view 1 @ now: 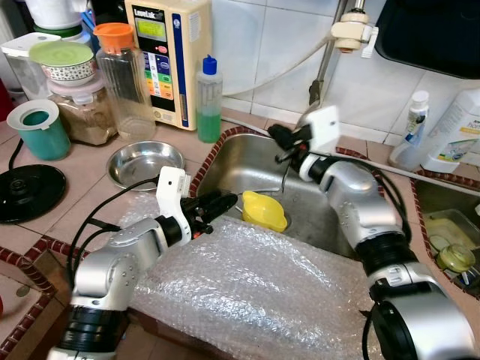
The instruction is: Kitchen organization
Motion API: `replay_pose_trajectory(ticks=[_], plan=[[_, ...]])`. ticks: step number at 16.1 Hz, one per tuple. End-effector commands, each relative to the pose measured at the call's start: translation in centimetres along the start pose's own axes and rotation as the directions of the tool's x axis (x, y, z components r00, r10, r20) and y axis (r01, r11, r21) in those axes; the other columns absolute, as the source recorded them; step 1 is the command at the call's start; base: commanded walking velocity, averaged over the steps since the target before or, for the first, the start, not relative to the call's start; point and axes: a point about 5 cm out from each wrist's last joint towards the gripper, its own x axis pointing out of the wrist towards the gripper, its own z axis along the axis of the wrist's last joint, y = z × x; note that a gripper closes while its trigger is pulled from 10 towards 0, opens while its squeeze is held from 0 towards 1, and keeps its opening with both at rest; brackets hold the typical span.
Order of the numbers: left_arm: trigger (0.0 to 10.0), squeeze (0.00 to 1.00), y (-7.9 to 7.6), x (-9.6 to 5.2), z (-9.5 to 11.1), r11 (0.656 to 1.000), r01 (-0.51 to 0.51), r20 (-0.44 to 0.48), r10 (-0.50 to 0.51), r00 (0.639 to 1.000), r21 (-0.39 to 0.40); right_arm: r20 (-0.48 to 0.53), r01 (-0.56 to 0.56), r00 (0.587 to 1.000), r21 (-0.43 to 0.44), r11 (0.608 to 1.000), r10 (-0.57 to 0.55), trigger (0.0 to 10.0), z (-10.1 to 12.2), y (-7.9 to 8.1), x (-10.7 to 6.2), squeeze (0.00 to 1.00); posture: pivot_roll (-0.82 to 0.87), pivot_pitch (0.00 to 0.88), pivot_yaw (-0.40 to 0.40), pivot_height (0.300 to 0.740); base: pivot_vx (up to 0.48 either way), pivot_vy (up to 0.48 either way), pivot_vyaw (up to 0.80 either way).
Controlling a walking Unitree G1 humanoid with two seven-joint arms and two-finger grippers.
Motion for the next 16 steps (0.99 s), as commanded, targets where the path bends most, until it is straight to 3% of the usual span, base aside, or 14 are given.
replay_pose_trajectory(ticks=[1,4,7,8,9,10,11,16], plan=[[10.0,1.00,-1.1,-0.2,-0.3,0.997,0.076,-0.053,-0.075,0.996,0.019,-0.031,0.001,1.000,-0.072,0.997,-0.003,0.0,-0.3,-0.4,0.2,0.00,0.15,0.000,-0.058,0.740,0.000,0.000,0.00],[10.0,1.00,-1.6,-0.7,-0.8,0.993,0.119,-0.098,-0.117,0.988,0.015,-0.102,-0.005,0.995,-0.119,0.993,-0.007,0.0,-1.9,-0.2,0.1,0.00,0.16,0.000,-0.059,0.740,0.000,0.000,0.00],[10.0,1.00,-1.6,-1.0,-0.7,0.991,0.127,-0.125,-0.123,0.984,0.028,-0.239,-0.054,0.971,-0.184,0.981,0.009,0.0,-4.7,0.3,-0.5,0.00,0.18,0.000,-0.056,0.740,0.000,0.000,0.00],[10.0,1.00,-1.6,-1.1,-0.8,0.992,0.122,-0.134,-0.117,0.984,0.033,-0.284,-0.083,0.958,-0.212,0.974,0.020,1.3,-5.5,0.4,-0.8,0.00,0.18,0.000,-0.057,0.740,0.000,0.000,0.00],[10.0,1.00,-1.6,-1.2,-0.7,0.992,0.123,-0.139,-0.117,0.983,0.035,-0.322,-0.089,0.947,-0.203,0.975,0.019,6.0,-6.2,0.5,-0.9,0.00,0.19,0.000,-0.059,0.740,0.000,0.000,0.00],[10.0,1.00,-1.6,-1.4,-0.6,0.992,0.122,-0.142,-0.116,0.983,0.036,-0.356,-0.097,0.934,-0.222,0.970,0.012,10.0,-6.8,0.6,-1.2,0.84,0.19,0.000,-0.059,0.740,0.000,0.000,0.00],[10.0,1.00,-1.6,-1.4,-0.7,0.992,0.117,-0.150,-0.111,0.983,0.038,-0.390,-0.108,0.921,-0.213,0.971,0.017,10.0,-7.4,0.7,-1.4,1.00,0.19,0.000,-0.059,0.740,0.000,0.000,0.00],[10.0,1.00,-1.5,-1.6,-0.8,0.991,0.120,-0.176,-0.109,0.978,0.056,-0.399,-0.121,0.916,-0.193,0.974,0.035,10.0,-7.7,1.0,-1.4,1.00,0.19,0.000,-0.055,0.740,0.000,0.000,0.00]])
